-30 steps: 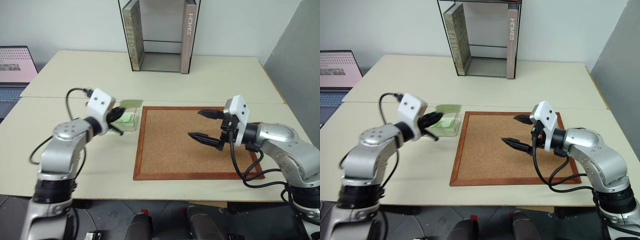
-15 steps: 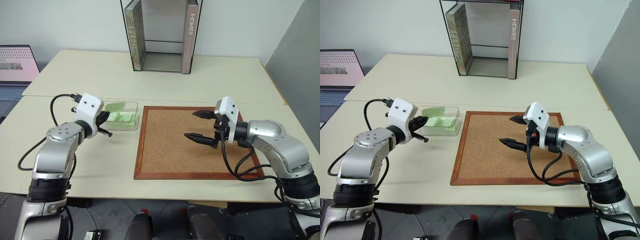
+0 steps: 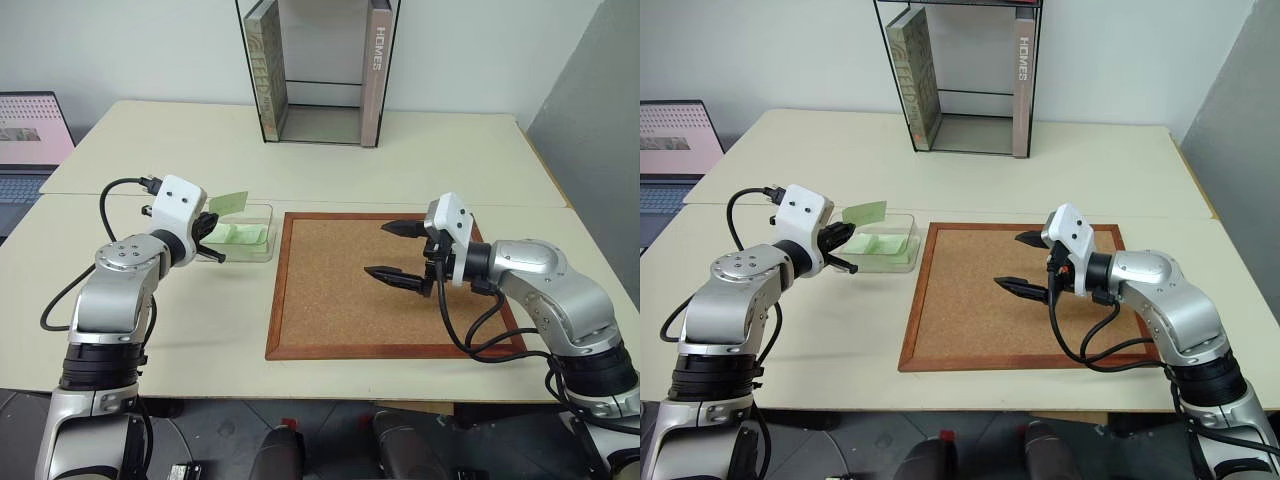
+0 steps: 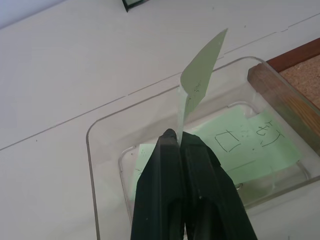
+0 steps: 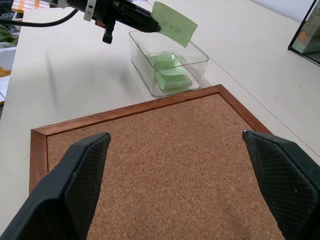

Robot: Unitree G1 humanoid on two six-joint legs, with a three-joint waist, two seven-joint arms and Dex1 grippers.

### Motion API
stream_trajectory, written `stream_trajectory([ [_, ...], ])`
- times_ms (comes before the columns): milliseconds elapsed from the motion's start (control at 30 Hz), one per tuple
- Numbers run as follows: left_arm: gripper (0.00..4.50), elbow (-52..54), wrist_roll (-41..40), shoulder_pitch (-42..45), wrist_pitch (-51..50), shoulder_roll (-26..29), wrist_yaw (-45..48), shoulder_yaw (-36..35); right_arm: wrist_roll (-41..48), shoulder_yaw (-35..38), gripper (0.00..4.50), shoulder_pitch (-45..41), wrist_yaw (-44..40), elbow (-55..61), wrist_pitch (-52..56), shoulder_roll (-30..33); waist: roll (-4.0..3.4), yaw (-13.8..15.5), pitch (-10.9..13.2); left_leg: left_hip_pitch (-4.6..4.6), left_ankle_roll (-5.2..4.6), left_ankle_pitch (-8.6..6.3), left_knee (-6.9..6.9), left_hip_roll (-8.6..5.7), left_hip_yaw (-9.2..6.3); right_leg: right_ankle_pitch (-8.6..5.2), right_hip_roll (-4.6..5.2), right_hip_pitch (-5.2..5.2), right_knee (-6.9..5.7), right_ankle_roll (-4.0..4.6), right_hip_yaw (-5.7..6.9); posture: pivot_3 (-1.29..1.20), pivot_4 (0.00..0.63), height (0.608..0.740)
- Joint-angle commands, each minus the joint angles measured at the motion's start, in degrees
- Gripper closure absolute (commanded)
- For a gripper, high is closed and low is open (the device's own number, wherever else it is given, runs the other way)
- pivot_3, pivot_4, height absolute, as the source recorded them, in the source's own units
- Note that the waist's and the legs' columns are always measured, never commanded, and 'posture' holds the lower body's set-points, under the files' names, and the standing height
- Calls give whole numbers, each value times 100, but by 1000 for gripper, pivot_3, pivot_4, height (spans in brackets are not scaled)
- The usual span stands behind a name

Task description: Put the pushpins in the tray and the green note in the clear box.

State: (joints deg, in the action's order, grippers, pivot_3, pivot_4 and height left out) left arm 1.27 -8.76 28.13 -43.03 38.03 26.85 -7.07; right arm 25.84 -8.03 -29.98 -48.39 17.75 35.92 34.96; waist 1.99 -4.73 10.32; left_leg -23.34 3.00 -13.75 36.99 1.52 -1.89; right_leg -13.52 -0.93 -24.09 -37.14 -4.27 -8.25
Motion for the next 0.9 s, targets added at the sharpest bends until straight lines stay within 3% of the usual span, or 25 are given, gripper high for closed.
stream_trajectory([
  [33, 4500, 303, -147, 100, -313, 34, 7, -169, 21, 128, 10, -157, 32, 221, 28, 13, 0, 0, 0, 0, 0, 0, 0, 0, 0, 0, 0, 0, 0, 0, 0, 0, 150, 740],
  [100, 4500, 398, -133, 53, -390, 75, -32, -144, 29, 137, 10, -175, 42, 235, 59, 13, 0, -1, 0, 0, 0, 0, 0, 0, -1, 0, 0, 0, 0, 0, 0, 0, 150, 740],
  [267, 3726, 555, -186, -50, -488, 69, -59, -201, 42, 132, 0, -209, 47, 256, 115, 4, 0, 0, 0, 0, 0, 0, 0, 0, -2, 0, 0, 0, -1, 0, 1, 0, 150, 740],
  [700, 1081, 631, -202, -108, -560, 111, -128, -280, 101, 126, 0, -268, 2, 252, 214, -10, 0, 0, 0, 0, 0, 0, 1, 0, -3, 0, 0, 0, -2, 1, 2, 0, 150, 740],
  [900, 954, 625, -40, -149, -215, 195, -110, -136, 98, 118, 0, -303, -24, 212, 179, -63, 0, 0, 0, 0, 0, 0, 1, 0, -3, 0, 0, 0, -2, 1, 2, 0, 150, 740],
])
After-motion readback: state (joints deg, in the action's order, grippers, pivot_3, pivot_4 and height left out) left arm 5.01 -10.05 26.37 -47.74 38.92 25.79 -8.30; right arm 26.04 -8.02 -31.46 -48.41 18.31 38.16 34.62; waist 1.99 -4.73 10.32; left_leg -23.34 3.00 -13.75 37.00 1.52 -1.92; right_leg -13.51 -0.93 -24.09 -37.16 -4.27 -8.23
